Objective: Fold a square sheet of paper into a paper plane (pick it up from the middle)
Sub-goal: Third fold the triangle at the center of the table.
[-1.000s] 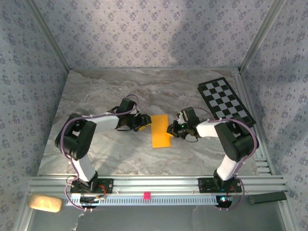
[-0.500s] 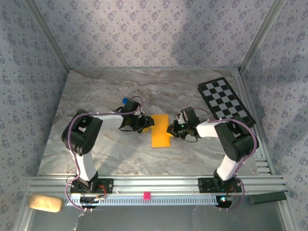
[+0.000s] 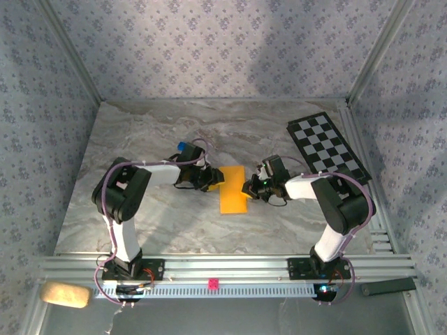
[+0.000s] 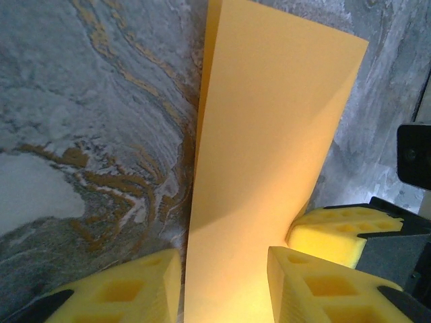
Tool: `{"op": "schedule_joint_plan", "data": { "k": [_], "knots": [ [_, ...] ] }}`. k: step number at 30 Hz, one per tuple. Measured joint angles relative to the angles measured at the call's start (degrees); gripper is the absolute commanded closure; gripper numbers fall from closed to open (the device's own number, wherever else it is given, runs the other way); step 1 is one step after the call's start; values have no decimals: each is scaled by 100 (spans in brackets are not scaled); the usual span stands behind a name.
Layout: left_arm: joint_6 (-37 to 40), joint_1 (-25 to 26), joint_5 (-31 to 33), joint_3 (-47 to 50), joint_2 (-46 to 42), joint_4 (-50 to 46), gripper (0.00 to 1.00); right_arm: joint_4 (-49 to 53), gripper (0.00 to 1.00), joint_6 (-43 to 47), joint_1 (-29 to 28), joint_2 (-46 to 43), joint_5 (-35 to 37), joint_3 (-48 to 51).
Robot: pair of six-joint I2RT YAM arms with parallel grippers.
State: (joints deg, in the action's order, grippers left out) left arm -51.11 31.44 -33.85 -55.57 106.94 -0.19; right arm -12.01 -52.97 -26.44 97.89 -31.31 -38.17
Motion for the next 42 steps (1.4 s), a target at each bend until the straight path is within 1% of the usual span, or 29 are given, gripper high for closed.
{"op": "schedule_joint_plan", "data": {
  "k": [29, 31, 33, 42],
  "knots": [
    [-4, 13, -44, -2, 52, 96, 68, -7, 96, -24, 2, 0, 2, 0],
    [-9, 15, -44, -2, 52, 107, 66, -7, 96, -24, 7, 0, 0, 0],
    [-50, 15, -66, 2, 52, 151, 61, -7, 96, -24, 7, 0, 0, 0],
    [-337, -52, -291, 208, 42, 693, 60, -31, 96, -28, 7, 0, 0, 11]
  ]
}}
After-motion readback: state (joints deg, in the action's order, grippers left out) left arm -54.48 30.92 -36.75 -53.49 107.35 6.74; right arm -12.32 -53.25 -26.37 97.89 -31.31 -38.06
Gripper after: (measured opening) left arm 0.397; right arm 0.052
